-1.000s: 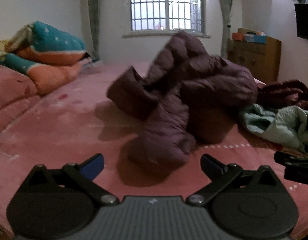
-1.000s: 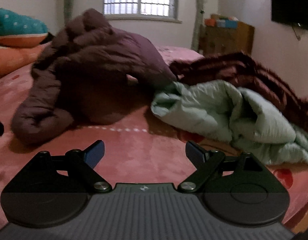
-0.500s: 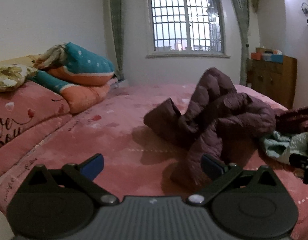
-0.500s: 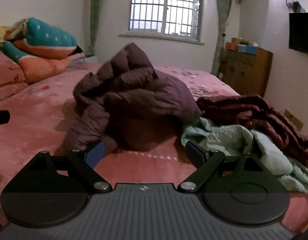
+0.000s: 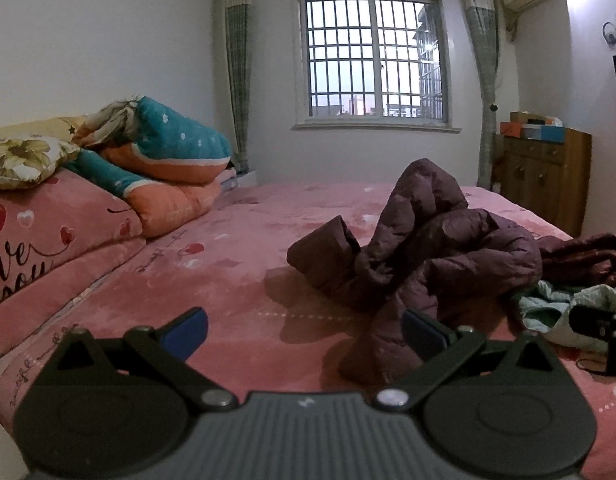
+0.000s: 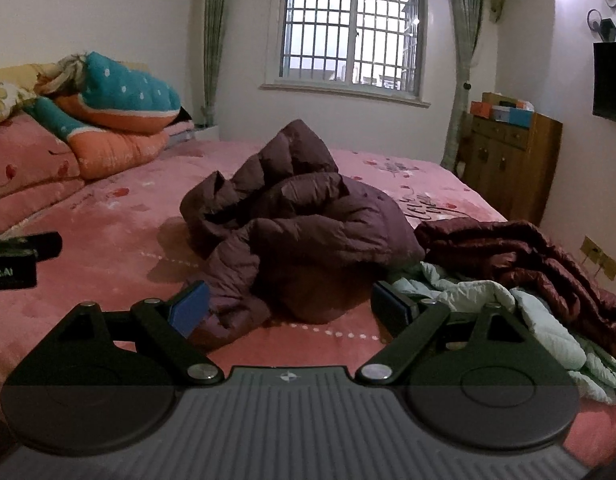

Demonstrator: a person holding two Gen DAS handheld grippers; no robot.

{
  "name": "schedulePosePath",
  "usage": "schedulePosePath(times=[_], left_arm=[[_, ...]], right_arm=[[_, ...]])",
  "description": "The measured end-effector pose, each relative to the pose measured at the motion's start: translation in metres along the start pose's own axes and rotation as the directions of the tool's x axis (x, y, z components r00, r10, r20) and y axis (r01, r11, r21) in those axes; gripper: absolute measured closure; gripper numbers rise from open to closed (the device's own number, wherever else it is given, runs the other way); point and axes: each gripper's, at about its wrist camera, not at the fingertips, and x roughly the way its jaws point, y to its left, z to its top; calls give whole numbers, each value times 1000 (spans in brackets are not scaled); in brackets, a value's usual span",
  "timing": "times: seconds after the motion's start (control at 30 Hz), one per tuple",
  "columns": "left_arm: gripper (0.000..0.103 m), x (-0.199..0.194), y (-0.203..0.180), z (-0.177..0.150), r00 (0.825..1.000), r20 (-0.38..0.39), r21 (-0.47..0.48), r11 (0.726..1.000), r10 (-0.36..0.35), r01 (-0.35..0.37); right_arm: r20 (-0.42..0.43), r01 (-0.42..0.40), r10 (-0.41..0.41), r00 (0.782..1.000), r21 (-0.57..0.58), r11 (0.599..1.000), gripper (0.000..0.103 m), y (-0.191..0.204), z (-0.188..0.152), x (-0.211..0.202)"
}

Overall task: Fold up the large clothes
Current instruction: 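Move both tools toward the crumpled purple puffer jacket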

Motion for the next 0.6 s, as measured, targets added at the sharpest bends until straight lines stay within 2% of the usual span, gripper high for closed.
schedulePosePath(times=[0.6], left_arm=[[1, -5, -8, -1, 999, 2, 11, 999, -48, 47]], right_arm=[[61, -18, 20, 998, -30, 999, 0, 2, -7, -9]])
